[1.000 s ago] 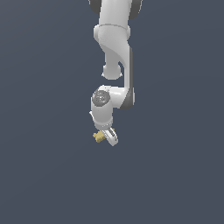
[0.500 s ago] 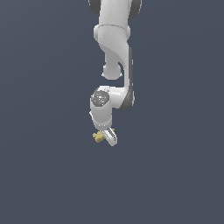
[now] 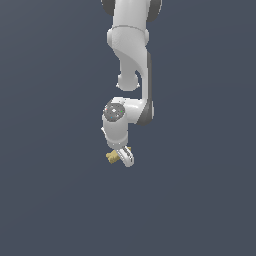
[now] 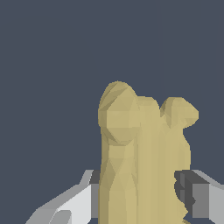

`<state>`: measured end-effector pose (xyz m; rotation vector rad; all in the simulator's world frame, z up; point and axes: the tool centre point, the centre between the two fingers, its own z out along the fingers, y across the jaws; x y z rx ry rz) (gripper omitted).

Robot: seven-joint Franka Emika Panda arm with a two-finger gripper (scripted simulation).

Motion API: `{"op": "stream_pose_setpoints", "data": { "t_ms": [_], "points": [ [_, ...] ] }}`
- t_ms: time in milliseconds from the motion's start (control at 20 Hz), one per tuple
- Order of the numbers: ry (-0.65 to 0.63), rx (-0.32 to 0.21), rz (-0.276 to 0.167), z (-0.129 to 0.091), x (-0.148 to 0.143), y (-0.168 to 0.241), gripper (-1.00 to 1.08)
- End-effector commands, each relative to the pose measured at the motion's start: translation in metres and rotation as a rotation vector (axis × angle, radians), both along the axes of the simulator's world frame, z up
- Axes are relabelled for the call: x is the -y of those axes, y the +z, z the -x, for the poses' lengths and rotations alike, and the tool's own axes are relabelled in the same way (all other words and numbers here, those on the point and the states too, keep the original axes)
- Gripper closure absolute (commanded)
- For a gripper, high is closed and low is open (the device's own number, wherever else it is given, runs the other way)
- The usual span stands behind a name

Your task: Pick up the object and move it to a goal position.

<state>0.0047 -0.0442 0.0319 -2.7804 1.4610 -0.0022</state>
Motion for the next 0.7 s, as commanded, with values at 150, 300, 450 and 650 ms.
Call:
{"op": "stream_pose_setpoints", "data": {
  "t_ms": [150, 300, 450, 650],
  "points": [
    [0.001, 0.001, 0.000, -0.014, 0.002, 0.021, 1.08],
    [0.001, 0.000, 0.001, -0.024, 0.003, 0.038, 1.08],
    [0.001, 0.000, 0.002, -0.037, 0.005, 0.059, 1.08],
    [0.002, -0.001, 0.002, -0.057, 0.008, 0.088, 1.08]
  ]
}}
